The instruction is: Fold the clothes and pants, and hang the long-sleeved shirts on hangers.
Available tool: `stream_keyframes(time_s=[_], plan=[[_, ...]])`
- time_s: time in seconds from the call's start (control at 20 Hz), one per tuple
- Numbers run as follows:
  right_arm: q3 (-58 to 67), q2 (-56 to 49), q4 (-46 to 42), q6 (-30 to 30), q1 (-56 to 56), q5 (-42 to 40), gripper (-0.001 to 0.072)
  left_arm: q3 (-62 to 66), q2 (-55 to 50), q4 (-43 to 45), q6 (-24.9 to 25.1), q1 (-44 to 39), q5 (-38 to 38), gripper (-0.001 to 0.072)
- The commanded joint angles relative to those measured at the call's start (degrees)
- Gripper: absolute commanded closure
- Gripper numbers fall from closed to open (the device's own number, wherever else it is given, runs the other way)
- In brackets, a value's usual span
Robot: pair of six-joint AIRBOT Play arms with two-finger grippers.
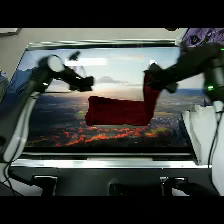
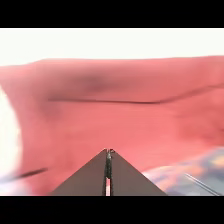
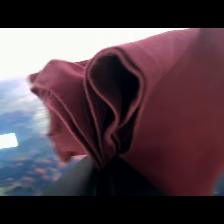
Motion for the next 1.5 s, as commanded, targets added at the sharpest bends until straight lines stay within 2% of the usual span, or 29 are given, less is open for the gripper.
stream_keyframes(time_s=[0.0, 0.15, 0.45, 0.75, 1.0, 1.05, 1.1, 1.15, 1.2, 1.25, 1.35, 1.45], plan=[[0.0, -2.5, -2.4, 9.1, 10.4, 9.7, 0.0685, 0.0, 5.8, 6.6, 2.3, 6.7, -6.5, 0.0686], [0.0, -6.2, -2.3, 13.0, 15.2, 14.4, 0.0685, 0.0, 7.5, 6.6, 3.2, 10.1, -8.0, 0.0685], [0.0, -13.2, -1.9, 16.0, 20.0, 20.2, 0.0685, 0.0, 7.8, 6.6, 3.3, 12.8, -9.0, 0.0685], [0.0, -19.2, -1.0, 16.3, 23.2, 28.0, 0.0685, -0.1, 7.8, 6.6, 3.3, 12.8, -9.0, 0.0685], [0.0, -21.9, 0.5, 15.5, 25.0, 28.3, 0.0682, -0.1, 7.7, 6.6, 3.3, 12.8, -9.0, 0.0685], [0.0, -22.1, 0.4, 15.3, 25.2, 28.7, 0.0605, -0.1, 7.7, 6.6, 3.3, 12.8, -9.0, 0.0684], [0.0, -22.1, 0.5, 14.6, 25.4, 29.4, 0.0416, -0.1, 7.7, 6.6, 3.3, 12.8, -9.0, 0.0684], [0.0, -22.0, 0.8, 13.8, 25.5, 29.7, 0.0283, -0.1, 7.7, 6.6, 3.3, 12.8, -9.0, 0.0685], [0.1, -21.8, 1.5, 12.8, 25.5, 29.7, 0.0207, -0.1, 7.7, 6.6, 3.3, 12.8, -9.0, 0.0684], [0.1, -21.3, 1.4, 12.7, 25.4, 29.6, 0.0162, -0.1, 7.7, 6.6, 3.3, 12.8, -9.0, 0.0685], [0.1, -19.5, 1.0, 11.4, 24.4, 28.8, 0.016, -0.1, 7.7, 6.6, 3.3, 12.8, -9.0, 0.0684], [0.1, -16.9, 1.0, 8.9, 21.6, 24.7, 0.016, -0.1, 7.7, 6.6, 3.3, 12.8, -9.0, 0.0684]])
